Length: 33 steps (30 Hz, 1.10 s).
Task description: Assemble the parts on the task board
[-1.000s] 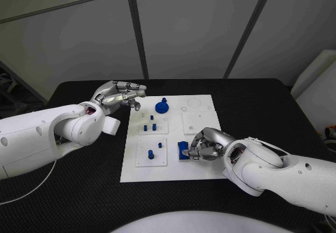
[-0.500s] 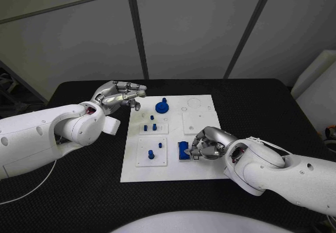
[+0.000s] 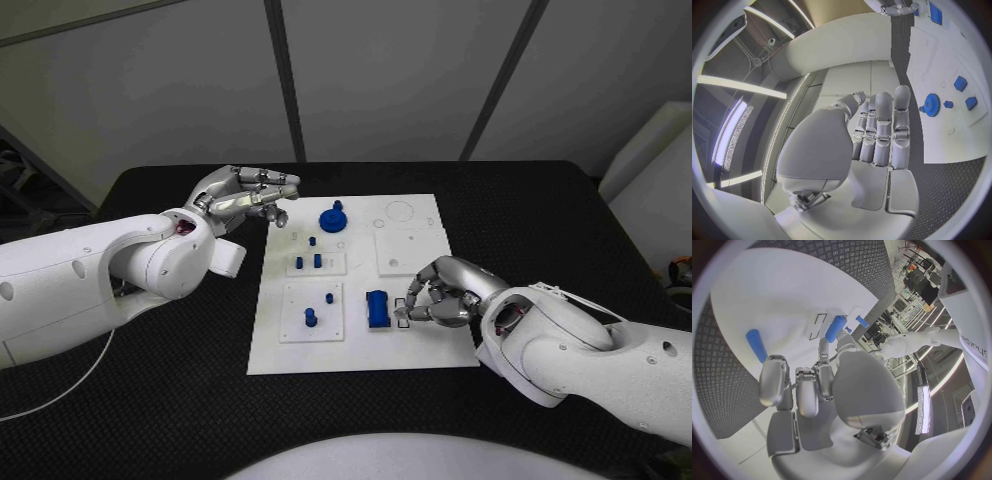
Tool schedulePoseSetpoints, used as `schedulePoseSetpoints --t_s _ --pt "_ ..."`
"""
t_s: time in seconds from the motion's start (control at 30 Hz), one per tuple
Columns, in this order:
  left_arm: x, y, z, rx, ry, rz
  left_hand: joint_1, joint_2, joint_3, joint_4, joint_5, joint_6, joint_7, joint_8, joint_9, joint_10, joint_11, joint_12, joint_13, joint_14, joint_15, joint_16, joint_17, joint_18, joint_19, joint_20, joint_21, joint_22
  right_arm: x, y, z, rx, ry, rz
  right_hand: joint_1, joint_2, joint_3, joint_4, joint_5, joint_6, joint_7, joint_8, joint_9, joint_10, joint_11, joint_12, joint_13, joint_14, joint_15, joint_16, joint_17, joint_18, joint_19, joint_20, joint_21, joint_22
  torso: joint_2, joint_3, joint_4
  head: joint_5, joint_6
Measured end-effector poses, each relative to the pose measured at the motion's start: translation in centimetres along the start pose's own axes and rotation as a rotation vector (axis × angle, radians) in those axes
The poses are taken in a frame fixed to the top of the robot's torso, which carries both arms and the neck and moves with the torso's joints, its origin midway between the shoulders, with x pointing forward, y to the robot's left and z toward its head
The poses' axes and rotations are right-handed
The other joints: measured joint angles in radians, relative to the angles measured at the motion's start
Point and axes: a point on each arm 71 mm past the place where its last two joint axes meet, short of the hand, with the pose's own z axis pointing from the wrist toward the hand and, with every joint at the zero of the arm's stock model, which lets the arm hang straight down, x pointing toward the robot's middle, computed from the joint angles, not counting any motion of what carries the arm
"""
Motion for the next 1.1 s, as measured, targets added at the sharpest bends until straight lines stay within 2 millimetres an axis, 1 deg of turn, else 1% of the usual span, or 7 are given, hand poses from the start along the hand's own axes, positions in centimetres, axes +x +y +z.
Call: schedulePoseSetpoints --t_s 0.1,0.17,0.33,0.47,0.63,0.97,1.1 --pt "0.0 0.0 0.0 0.0 0.0 0.0 0.0 0.0 0.0 0.0 0.0 0.0 0.0 0.0 0.0 0.0 0.0 0.0 0.0 0.0 0.0 0.0 0.0 0.0 0.0 0.0 0.0 0.0 -0.5 -0.5 -0.5 -0.001 -0.012 0.009 0.012 0.012 0.007 0.001 0.009 0.0 0.0 -0.012 -0.004 0.0 0.0 -0.007 0.003 0.0 0.0 0.0 0.0 0.0 0.0 0.0 0.0 0.0 -0.001 0.0 -0.0008 -0.002 0.002" --pt "0.0 0.0 0.0 0.0 0.0 0.0 0.0 0.0 0.0 0.0 0.0 0.0 0.0 0.0 0.0 0.0 0.0 0.0 0.0 0.0 0.0 0.0 0.0 0.0 0.0 0.0 0.0 0.0 -1.0 -1.1 -0.9 0.005 -0.022 0.015 0.021 0.021 0.012 0.002 0.025 -0.007 0.007 -0.027 -0.012 -0.004 0.004 -0.015 0.006 0.0 0.0 0.0 0.0 0.0 0.0 0.0 0.0 -0.002 -0.001 0.0 -0.0009 -0.005 0.004" --pt "0.1 0.0 0.1 0.0 0.002 -0.001 0.0 0.0 0.0 0.0 0.0 0.0 0.0 0.0 0.0 0.0 0.0 0.0 0.0 0.0 0.0 0.0 0.0 0.0 0.0 0.0 -0.004 0.0 -2.8 -3.3 -1.8 0.047 -0.05 0.013 0.041 0.031 0.021 0.006 0.069 -0.02 0.02 -0.098 -0.054 -0.02 0.02 -0.051 0.007 0.0 0.011 0.0 0.0 0.0 -0.006 0.006 -0.004 -0.006 -0.001 -0.0001 -0.0009 -0.013 0.009" --pt "0.3 0.0 0.2 0.0 0.006 -0.002 0.0 0.0 0.0 0.0 0.0 0.0 0.0 0.0 0.0 0.0 0.0 0.0 0.0 0.0 0.0 0.0 0.0 0.0 0.0 0.0 -0.004 0.0 -3.6 -4.7 -2.3 0.075 -0.064 -0.001 0.044 0.033 0.02 0.007 0.07 -0.013 0.026 -0.125 -0.072 -0.024 0.023 -0.059 0.007 0.0 0.011 0.0 0.0 0.0 -0.009 0.009 -0.004 -0.008 -0.001 -0.0007 -0.0009 -0.021 0.013" --pt "0.5 0.0 0.2 0.0 0.009 -0.004 0.0 0.0 0.0 0.0 0.0 0.0 0.0 0.0 0.0 0.0 0.0 0.0 0.0 0.0 0.0 0.0 -0.001 0.0 0.0 0.0 -0.004 -0.001 -4.0 -5.6 -2.4 0.09 -0.074 -0.041 0.043 0.033 0.006 0.027 0.07 0.012 0.027 -0.139 -0.086 -0.024 0.024 -0.061 0.007 0.0 0.011 0.0 0.001 0.0 -0.009 0.009 -0.004 -0.008 0.0 -0.0007 -0.002 -0.033 0.015" --pt "0.4 0.1 0.2 0.0 0.008 -0.004 0.0 0.0 0.0 0.0 0.0 0.0 0.0 0.0 0.0 0.0 0.0 0.0 0.0 0.0 0.0 0.0 -0.001 0.0 0.0 0.0 -0.004 -0.001 -3.8 -5.7 -1.8 0.1 -0.067 -0.12 0.014 0.004 -0.021 0.059 0.07 0.033 0.022 -0.15 -0.093 -0.024 0.023 -0.073 -0.005 0.0 0.011 0.0 0.001 0.0 -0.009 0.009 -0.009 -0.011 0.001 0.0001 -0.0011 -0.038 0.01" --pt "0.4 0.1 0.2 -0.001 0.008 -0.005 0.0 0.0 0.0 0.0 0.0 0.0 0.0 0.0 0.0 0.0 0.0 0.0 0.0 0.0 0.0 0.0 -0.001 0.0 0.0 0.0 -0.004 -0.001 -3.6 -5.8 -1.5 0.116 -0.057 -0.146 0.008 -0.003 -0.032 0.07 0.096 0.037 0.026 -0.156 -0.095 -0.023 0.023 -0.075 0.0 0.0 0.011 0.0 0.001 0.0 -0.009 0.009 -0.012 -0.013 0.001 0.0 0.0003 -0.038 0.009"
